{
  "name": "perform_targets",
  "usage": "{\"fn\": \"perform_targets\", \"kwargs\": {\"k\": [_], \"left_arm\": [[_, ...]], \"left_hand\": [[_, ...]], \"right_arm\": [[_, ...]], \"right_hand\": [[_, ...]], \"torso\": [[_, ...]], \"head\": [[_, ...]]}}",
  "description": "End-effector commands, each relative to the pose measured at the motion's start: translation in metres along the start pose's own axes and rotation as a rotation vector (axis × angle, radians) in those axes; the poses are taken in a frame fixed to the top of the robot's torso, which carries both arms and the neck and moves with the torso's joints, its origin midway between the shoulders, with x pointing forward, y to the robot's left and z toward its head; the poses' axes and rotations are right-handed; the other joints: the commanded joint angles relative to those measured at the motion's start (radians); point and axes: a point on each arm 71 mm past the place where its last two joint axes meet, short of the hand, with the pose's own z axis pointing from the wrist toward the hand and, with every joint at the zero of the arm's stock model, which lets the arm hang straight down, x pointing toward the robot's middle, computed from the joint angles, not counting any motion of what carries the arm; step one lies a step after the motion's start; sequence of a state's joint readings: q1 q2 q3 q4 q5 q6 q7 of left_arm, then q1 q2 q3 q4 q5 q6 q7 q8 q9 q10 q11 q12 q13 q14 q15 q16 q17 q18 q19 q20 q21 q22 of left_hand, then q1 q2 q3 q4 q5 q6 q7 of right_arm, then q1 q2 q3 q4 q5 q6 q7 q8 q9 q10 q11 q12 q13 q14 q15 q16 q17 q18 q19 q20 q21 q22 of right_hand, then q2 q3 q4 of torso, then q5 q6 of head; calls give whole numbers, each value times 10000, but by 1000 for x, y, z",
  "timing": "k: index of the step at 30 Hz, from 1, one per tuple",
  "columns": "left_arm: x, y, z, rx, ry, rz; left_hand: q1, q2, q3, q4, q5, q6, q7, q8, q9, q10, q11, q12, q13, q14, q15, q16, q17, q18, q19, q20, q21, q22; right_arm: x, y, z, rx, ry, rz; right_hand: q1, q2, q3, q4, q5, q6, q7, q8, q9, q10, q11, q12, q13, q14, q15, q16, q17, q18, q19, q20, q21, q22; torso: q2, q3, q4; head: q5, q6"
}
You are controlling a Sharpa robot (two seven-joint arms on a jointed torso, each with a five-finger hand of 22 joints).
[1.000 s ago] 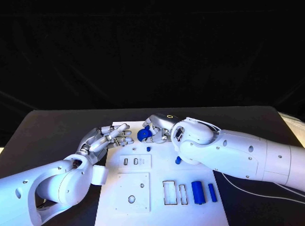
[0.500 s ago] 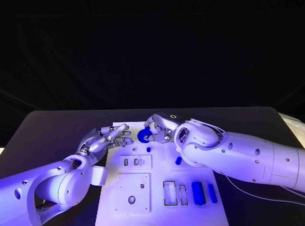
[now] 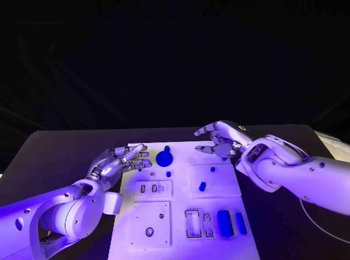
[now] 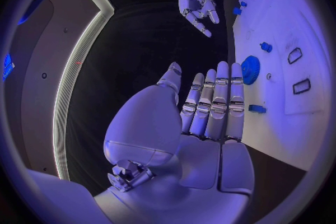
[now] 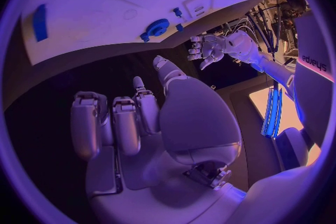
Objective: Assemble the parts on the task board
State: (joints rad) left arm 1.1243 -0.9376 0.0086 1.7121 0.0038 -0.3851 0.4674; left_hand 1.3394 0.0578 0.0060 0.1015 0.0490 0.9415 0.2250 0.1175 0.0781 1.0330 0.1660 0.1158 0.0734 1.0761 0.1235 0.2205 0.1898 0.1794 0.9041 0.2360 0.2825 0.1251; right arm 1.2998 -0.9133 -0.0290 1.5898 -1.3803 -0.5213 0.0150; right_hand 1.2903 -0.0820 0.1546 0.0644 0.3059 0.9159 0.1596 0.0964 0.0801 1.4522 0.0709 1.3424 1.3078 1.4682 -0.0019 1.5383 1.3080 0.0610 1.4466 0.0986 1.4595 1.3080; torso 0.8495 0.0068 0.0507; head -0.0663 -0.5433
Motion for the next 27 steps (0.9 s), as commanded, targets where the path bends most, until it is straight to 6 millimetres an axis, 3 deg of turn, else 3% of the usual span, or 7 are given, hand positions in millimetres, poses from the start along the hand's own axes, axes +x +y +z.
{"fn": "perform_targets", "kwargs": {"k": [1,9,14,18,27], "left_arm": [[2,-1,1,117,113,-56],[2,0,2,115,128,-68],[3,1,2,140,169,-30],[4,1,2,162,221,-7],[4,1,2,167,236,9]], "left_hand": [[50,30,0,-49,-3,11,36,-66,-9,3,81,-63,-12,-30,35,-60,9,30,32,18,-62,-12],[50,30,0,-49,-3,11,36,-66,-9,3,81,-63,-12,-30,35,-60,9,30,32,18,-62,-12],[50,30,0,-49,-3,11,36,-66,-9,3,81,-63,-12,-30,35,-60,9,30,32,18,-62,-12],[50,30,0,-49,-3,11,36,-66,-9,3,81,-63,-12,-30,35,-60,9,30,32,18,-62,-12],[50,30,0,-49,-3,11,36,-66,-9,3,81,-63,-12,-30,35,-60,9,30,32,18,-62,-12]], "right_arm": [[-3,-10,-9,-364,665,758],[-14,-54,-34,503,1299,222],[-13,-70,-39,985,1659,61],[-9,-78,-40,1258,1906,3],[-3,-90,-37,1638,2122,-119]], "right_hand": [[92,-15,-3,-73,-21,59,-22,-41,-16,-18,-40,-34,808,907,-64,22,2108,-64,7,-18,37,-10],[190,-102,-44,-172,-80,87,-30,-48,-29,-28,-48,-63,790,905,-72,15,2098,-63,3,-27,32,-17],[228,-129,-57,-208,-91,76,-29,-61,-38,-40,-49,-88,773,901,-73,5,2082,-62,-1,-29,27,-25],[234,-147,-70,-220,-101,67,-27,-69,-43,-46,-47,-100,765,900,-73,5,2082,-62,-2,-29,27,-26],[273,-150,-76,-252,-138,55,-26,-83,-51,-46,-46,-100,767,901,-73,6,2085,-62,-3,-30,25,-27]], "torso": [[-91,23,-108],[-149,92,-221],[-152,141,-272],[-139,113,-197],[-141,98,-206]], "head": [[-33,1],[-58,2],[-30,89],[-81,75],[-9,-18]]}}
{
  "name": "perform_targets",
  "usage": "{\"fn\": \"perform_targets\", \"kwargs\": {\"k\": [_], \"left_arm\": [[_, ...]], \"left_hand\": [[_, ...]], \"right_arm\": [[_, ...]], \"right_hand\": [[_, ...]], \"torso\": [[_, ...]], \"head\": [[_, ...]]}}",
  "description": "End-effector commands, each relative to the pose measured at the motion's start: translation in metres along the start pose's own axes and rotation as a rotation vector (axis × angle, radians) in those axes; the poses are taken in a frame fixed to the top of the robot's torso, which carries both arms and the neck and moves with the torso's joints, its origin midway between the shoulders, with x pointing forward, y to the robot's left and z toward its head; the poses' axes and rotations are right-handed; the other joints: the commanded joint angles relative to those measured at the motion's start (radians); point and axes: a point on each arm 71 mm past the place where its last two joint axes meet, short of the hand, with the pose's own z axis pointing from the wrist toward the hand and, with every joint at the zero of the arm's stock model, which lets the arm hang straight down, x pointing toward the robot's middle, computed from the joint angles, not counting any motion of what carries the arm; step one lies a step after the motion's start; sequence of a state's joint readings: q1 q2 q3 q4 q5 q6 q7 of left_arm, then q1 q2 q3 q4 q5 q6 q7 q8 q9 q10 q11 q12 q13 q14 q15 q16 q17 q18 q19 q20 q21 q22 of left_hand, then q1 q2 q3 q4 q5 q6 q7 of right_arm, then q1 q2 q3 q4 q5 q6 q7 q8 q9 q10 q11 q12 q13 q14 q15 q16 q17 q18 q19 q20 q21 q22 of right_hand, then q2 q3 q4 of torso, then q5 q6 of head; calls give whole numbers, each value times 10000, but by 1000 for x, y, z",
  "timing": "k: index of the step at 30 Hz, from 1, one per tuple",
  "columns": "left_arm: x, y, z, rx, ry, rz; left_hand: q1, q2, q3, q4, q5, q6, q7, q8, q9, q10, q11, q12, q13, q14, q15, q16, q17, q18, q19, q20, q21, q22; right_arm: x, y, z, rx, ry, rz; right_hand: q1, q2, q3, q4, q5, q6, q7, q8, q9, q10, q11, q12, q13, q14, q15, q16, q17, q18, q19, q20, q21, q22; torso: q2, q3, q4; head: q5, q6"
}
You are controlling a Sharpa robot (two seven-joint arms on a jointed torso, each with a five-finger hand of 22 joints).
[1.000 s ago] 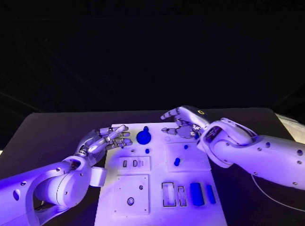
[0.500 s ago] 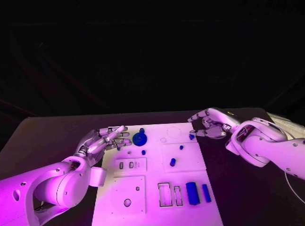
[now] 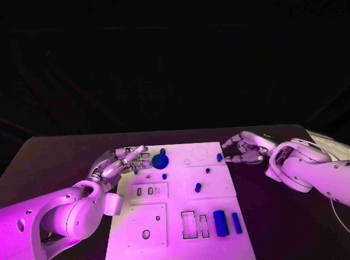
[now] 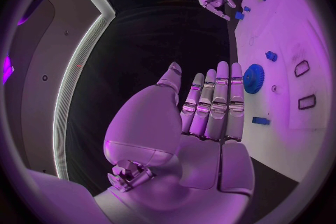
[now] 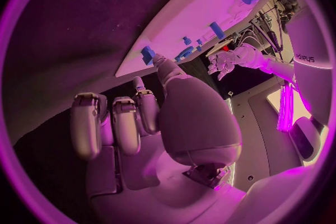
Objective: Assemble the parts on the task board
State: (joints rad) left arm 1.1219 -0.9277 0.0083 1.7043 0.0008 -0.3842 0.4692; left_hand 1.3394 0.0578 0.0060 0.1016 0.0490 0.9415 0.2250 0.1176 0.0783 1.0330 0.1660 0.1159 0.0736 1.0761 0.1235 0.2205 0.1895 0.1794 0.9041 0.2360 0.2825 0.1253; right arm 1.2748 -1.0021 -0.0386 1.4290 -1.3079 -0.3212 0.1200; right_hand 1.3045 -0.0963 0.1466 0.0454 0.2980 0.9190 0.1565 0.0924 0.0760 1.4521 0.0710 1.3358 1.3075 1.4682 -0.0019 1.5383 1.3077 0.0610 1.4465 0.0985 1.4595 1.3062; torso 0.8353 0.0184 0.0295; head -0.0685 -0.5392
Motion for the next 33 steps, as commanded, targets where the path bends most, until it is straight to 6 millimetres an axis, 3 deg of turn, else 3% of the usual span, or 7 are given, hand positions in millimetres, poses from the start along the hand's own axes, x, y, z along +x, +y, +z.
{"fn": "perform_targets", "kwargs": {"k": [1,18,21,33], "left_arm": [[2,-1,0,162,201,7],[3,0,1,156,214,-1],[3,0,1,150,225,-7],[2,0,1,138,241,-15]], "left_hand": [[50,30,0,-49,-3,11,36,-67,-11,3,81,-63,-13,-30,35,-60,12,30,32,18,-62,-14],[73,43,7,-70,-3,26,23,-71,-10,16,73,-69,-11,-20,32,-62,23,32,39,18,-65,-19],[73,43,7,-70,-3,26,23,-71,-10,16,73,-69,-11,-20,32,-62,23,32,39,18,-65,-19],[76,51,8,-74,-3,31,20,-74,-11,20,70,-73,-10,-18,31,-65,28,32,42,18,-67,-21]], "right_arm": [[5,-1,2,56,415,-39],[18,3,13,32,713,-4],[20,5,15,-24,757,14],[23,8,18,-125,844,43]], "right_hand": [[131,-7,5,-62,-59,23,6,-43,-10,-45,-47,-34,770,901,-73,6,2088,-61,-2,-30,25,-10],[324,281,150,-195,-371,223,-5,12,-9,-13,-61,-1,806,906,-84,17,2111,-65,7,-40,27,6],[318,330,172,-201,-403,337,-19,59,5,-1,-71,17,821,908,-90,21,2118,-65,7,-44,26,6],[298,464,256,-213,-401,624,-72,150,23,18,-118,36,842,911,-126,27,2129,-68,17,-71,33,25]], "torso": [[-5,-18,6],[-1,-18,-3],[-4,-19,-7],[-5,-19,-2]], "head": [[16,-67],[66,-95],[4,-94],[23,-108]]}}
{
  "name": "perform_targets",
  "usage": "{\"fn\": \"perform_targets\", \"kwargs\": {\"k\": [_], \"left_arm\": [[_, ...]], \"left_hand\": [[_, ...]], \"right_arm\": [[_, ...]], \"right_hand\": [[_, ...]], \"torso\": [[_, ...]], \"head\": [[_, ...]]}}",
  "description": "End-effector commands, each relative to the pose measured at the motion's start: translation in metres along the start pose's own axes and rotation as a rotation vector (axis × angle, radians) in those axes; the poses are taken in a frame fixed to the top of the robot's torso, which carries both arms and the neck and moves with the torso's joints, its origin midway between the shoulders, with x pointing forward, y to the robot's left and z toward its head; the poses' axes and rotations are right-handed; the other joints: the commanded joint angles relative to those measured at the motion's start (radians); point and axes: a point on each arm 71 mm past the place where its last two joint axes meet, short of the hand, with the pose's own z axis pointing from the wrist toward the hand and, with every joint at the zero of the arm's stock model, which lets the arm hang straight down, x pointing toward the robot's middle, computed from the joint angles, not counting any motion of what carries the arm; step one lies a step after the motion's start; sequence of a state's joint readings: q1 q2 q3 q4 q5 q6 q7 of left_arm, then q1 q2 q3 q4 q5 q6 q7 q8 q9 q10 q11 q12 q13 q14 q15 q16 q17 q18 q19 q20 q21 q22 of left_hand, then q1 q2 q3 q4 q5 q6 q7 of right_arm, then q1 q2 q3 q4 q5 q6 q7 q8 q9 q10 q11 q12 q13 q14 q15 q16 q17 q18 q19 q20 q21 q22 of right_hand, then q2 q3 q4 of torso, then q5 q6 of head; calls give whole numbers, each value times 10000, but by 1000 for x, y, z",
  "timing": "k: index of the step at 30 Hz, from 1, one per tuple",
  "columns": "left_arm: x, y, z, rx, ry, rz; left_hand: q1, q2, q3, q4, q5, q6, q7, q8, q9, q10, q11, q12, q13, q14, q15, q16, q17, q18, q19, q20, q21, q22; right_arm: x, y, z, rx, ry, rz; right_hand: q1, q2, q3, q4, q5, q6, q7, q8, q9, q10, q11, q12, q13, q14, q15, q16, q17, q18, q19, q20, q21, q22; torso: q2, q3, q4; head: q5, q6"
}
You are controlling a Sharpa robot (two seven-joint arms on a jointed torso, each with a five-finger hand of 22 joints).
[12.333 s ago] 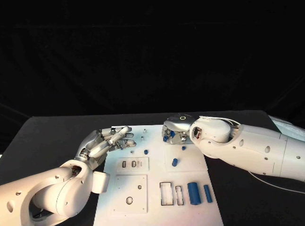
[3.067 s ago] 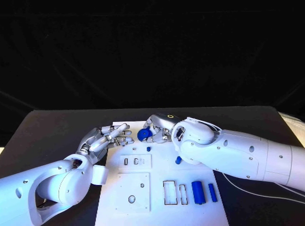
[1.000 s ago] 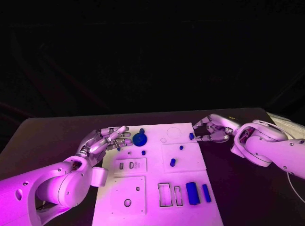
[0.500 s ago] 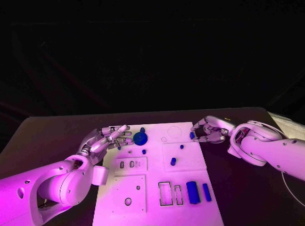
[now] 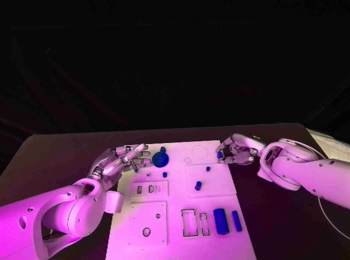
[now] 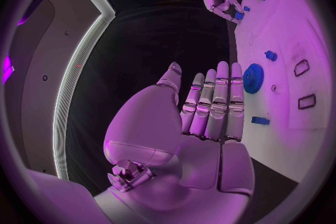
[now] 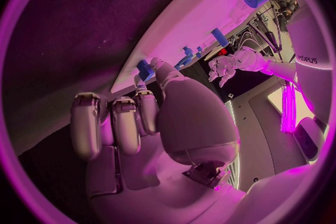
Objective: Assemble the parts on the task board
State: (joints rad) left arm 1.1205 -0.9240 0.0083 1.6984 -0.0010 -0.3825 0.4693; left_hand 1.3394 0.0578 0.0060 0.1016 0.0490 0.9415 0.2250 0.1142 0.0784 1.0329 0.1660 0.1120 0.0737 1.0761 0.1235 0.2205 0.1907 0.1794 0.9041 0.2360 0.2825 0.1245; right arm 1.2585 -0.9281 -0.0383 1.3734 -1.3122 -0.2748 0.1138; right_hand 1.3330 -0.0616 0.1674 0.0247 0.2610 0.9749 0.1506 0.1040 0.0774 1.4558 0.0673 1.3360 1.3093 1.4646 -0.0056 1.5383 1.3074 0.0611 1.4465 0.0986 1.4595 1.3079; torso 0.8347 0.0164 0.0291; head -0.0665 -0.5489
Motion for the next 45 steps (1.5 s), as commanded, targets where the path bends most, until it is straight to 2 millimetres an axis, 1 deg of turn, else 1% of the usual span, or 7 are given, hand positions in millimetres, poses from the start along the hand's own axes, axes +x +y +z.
{"fn": "perform_targets", "kwargs": {"k": [1,9,29,34,36,43,45], "left_arm": [[2,-1,0,143,240,-27],[2,-1,0,138,225,-19],[1,-1,0,129,216,-17],[0,-1,0,127,192,-5],[0,-1,0,127,181,1],[-1,-2,-2,194,167,7],[-3,-2,-2,210,121,31]], "left_hand": [[76,51,8,-74,-3,31,20,-40,-12,20,70,-35,-11,-18,31,-65,16,32,42,18,-67,-13],[78,57,9,-76,-3,34,17,-43,-12,23,69,-37,-11,-18,30,-67,19,32,43,18,-69,-15],[82,69,12,-81,-3,39,11,-47,-13,28,66,-42,-10,-16,29,-71,24,33,46,18,-72,-18],[82,69,12,-81,-3,39,11,-47,-13,28,66,-42,-10,-16,29,-71,24,33,46,18,-72,-18],[82,69,12,-81,-3,39,11,-47,-13,28,66,-42,-10,-16,29,-71,24,33,46,18,-72,-18],[84,71,10,-86,-3,39,11,-51,-14,30,65,-46,-10,-16,28,-74,27,33,47,18,-74,-20],[85,70,10,-87,-3,39,11,-52,-14,29,65,-47,-10,-17,28,-74,27,33,47,18,-74,-20]], "right_arm": [[3,1,1,-51,207,-72],[3,1,1,-42,200,-81],[-2,5,0,256,-548,540],[-3,13,-1,623,-767,1215],[-4,21,-1,708,-829,1426],[-1,56,1,616,-856,1632],[3,69,4,493,-809,1619]], "right_hand": [[14,119,50,-6,-31,67,-13,34,9,-18,-82,35,824,948,-90,27,2133,-69,18,-71,34,8],[73,270,235,-78,-242,370,-88,111,19,4,-145,64,854,952,-141,37,2152,-72,27,-115,41,26],[49,569,663,-197,-537,1257,-442,466,166,7,-438,3,834,954,-385,34,2154,-73,46,-331,43,41],[1,616,704,-175,-559,1236,-444,432,159,-46,-447,-111,755,942,-400,3,2106,-70,37,-353,31,19],[-32,638,721,-158,-586,1241,-447,422,159,-70,-449,-163,721,938,-406,-9,2088,-69,34,-362,26,11],[-58,668,756,-152,-619,1259,-461,413,162,-136,-460,-299,626,924,-415,-45,2033,-61,16,-374,5,-32],[-53,673,768,-159,-613,1263,-465,412,163,-153,-464,-333,602,922,-418,-50,2026,-58,11,-376,-1,-45]], "torso": [[0,0,4],[0,9,-1],[-7,6,5],[-23,-25,1],[-24,-18,-14],[-90,-109,-10],[-132,-132,2]], "head": [[2,-15],[19,-45],[42,-100],[3,-100],[12,-95],[37,-136],[88,-173]]}}
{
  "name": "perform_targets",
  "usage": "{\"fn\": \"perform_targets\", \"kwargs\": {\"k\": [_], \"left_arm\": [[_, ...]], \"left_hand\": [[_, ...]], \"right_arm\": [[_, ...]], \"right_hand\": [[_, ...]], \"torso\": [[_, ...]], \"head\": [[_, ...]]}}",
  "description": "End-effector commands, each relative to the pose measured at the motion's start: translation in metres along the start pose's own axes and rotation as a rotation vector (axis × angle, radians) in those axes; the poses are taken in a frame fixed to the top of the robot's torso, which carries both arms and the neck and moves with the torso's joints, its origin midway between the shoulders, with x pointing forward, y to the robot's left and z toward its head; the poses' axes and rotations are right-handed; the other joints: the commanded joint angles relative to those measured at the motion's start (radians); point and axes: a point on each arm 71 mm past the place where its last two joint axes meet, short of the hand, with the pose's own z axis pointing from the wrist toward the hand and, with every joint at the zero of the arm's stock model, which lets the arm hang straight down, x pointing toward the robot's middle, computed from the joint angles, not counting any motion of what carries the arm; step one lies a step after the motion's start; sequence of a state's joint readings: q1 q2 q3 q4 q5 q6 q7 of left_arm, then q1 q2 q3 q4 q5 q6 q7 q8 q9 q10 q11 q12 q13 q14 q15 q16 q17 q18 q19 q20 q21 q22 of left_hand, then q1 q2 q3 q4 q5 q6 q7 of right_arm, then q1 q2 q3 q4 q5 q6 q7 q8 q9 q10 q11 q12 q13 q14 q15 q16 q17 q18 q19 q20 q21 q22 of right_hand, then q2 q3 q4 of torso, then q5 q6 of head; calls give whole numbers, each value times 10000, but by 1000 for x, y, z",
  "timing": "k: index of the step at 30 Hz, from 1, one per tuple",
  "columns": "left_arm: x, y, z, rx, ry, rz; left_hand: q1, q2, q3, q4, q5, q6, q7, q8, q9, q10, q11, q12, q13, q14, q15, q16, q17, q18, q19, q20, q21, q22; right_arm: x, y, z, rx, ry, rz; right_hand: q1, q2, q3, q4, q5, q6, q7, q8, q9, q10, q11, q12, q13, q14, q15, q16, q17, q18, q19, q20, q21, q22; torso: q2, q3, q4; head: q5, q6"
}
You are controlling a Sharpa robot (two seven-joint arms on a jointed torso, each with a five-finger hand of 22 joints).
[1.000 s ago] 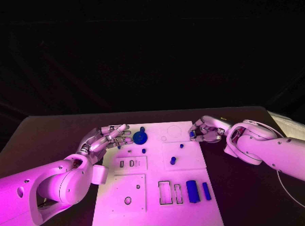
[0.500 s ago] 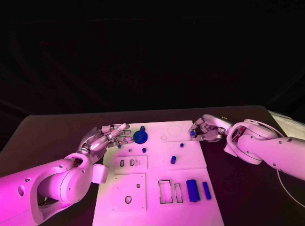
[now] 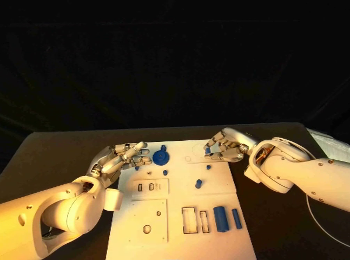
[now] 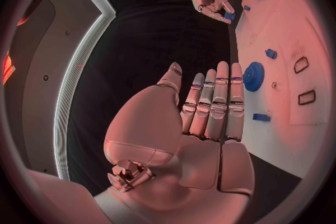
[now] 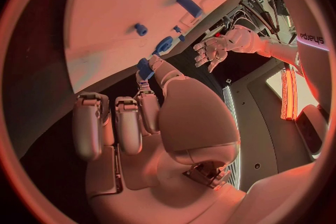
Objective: Assemble the parts on the task board
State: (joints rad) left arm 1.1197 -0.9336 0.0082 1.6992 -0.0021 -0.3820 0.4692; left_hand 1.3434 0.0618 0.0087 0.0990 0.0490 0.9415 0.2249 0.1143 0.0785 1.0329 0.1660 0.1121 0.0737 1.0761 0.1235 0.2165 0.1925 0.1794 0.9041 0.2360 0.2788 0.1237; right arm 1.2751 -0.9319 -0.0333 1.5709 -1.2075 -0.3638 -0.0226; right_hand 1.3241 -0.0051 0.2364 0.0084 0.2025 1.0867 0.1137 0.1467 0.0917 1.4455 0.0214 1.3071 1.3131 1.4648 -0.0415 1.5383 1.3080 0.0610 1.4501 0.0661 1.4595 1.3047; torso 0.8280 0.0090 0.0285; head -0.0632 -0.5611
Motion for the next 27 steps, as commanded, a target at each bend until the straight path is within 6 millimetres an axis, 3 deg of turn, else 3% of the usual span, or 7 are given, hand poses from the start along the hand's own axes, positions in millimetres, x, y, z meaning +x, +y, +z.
{"fn": "perform_targets", "kwargs": {"k": [1,4,11,20,23,27], "left_arm": [[-1,-2,0,221,167,-1],[-5,-2,0,239,70,36],[-16,0,4,284,-256,113],[-23,2,9,282,-513,158],[-23,2,9,281,-554,161],[-23,3,10,270,-574,150]], "left_hand": [[44,30,-17,-60,-3,38,12,-53,-15,30,65,-48,-11,-17,29,-35,9,33,47,18,-37,-12],[45,28,-18,-62,-3,37,11,-56,-15,29,65,-49,-11,-18,29,-36,10,33,47,18,-38,-13],[46,27,-19,-64,-3,36,10,-57,-16,29,65,-51,-11,-18,29,-37,11,33,47,18,-39,-14],[55,30,-16,-72,-3,36,6,-61,-17,31,63,-54,-11,-19,29,-40,13,33,47,18,-41,-16],[55,30,-16,-72,-3,36,6,-61,-17,31,63,-54,-11,-19,29,-40,13,33,47,18,-41,-16],[55,30,-16,-72,-3,36,6,-61,-17,31,63,-54,-11,-19,29,-40,13,33,47,18,-41,-16]], "right_arm": [[6,13,4,536,-270,84],[20,35,11,151,-78,-115],[59,77,25,-563,441,-759],[102,102,32,-911,910,-1417],[113,106,33,-1008,1007,-1514],[124,110,34,-1074,1091,-1586]], "right_hand": [[44,113,94,-6,-20,151,-100,-17,22,-67,-9,-81,540,917,-63,-58,2008,-56,-27,-55,-4,-20],[48,118,105,-13,-13,155,-103,-19,23,-87,-13,-125,509,915,-66,-64,1998,-55,-30,-58,-8,-27],[24,77,113,-33,-33,181,-110,-22,28,-165,-21,-294,389,904,-75,-94,1954,-50,-41,-69,-23,-55],[1,33,136,-65,-84,213,-122,-31,34,-239,-34,-470,266,889,-89,-140,1887,-42,-56,-83,-46,-98],[0,28,140,-70,-90,218,-124,-32,35,-245,-36,-486,255,884,-91,-153,1866,-37,-67,-85,-58,-123],[-2,26,145,-74,-95,224,-126,-32,36,-250,-38,-501,245,879,-92,-167,1845,-31,-79,-87,-71,-151]], "torso": [[-89,-65,19],[-143,-86,56],[-295,-179,117],[-401,-254,167],[-412,-262,160],[-411,-247,149]], "head": [[96,-80],[187,-154],[480,-559],[694,-848],[775,-955],[837,-959]]}}
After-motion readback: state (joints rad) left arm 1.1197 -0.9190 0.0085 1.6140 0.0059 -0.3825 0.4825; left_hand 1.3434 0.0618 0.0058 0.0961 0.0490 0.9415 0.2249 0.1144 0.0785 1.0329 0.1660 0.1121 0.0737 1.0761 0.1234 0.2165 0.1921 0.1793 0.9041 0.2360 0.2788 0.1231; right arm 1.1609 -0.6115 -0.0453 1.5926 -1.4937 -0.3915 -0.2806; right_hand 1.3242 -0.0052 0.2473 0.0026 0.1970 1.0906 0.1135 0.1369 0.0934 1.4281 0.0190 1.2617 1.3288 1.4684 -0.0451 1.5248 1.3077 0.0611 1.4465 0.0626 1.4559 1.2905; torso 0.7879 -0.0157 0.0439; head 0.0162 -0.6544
